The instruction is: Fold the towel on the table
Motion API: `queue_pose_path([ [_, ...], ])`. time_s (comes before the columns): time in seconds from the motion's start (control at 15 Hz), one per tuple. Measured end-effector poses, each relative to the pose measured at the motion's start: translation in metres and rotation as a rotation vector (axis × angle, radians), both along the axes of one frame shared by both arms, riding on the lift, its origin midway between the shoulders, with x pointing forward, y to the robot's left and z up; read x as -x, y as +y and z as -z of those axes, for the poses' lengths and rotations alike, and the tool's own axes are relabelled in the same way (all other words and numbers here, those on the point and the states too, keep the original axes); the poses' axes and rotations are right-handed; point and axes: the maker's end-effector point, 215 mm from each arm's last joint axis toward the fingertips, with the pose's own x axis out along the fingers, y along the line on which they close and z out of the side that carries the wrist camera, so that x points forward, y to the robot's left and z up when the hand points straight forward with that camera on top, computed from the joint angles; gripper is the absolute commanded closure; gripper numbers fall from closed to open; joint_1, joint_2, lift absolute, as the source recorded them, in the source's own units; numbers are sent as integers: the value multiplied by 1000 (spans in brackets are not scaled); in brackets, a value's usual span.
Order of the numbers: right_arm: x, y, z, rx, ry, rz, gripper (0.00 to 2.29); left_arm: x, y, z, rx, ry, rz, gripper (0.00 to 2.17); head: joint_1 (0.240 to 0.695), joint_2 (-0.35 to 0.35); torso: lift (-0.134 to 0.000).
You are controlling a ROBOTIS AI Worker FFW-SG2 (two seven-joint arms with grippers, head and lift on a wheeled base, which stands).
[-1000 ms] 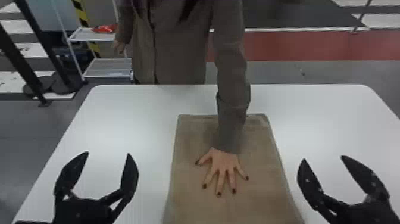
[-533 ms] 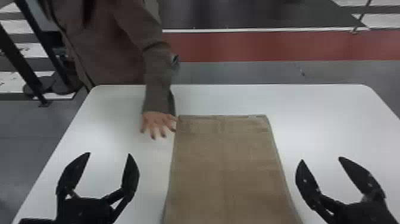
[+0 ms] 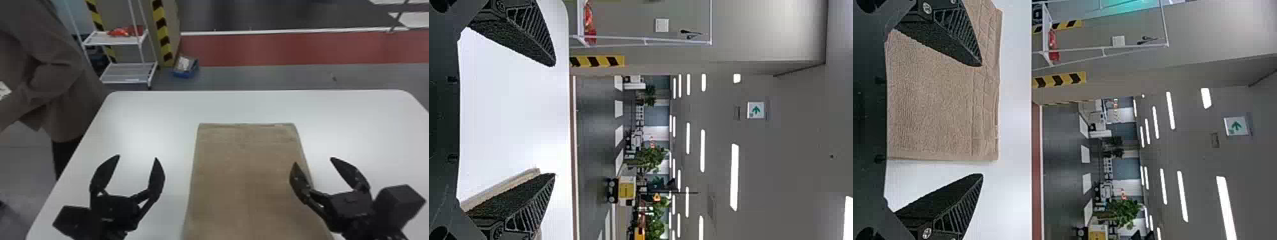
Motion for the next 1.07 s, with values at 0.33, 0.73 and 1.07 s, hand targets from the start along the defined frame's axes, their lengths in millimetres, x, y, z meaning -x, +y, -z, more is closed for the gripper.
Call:
queue_pose_path([
  [0.33, -50, 56, 36, 29, 67, -77, 157, -62, -5, 24, 62, 54, 73, 154, 695, 151, -123],
  [0.73, -58, 89, 77, 46, 126, -132, 157, -162, -51, 53, 69, 170, 246, 211, 695, 130, -123],
  [1.07, -55, 80, 71, 41, 117, -113, 157, -205, -95, 47, 50, 191, 388, 242, 695, 72, -123],
])
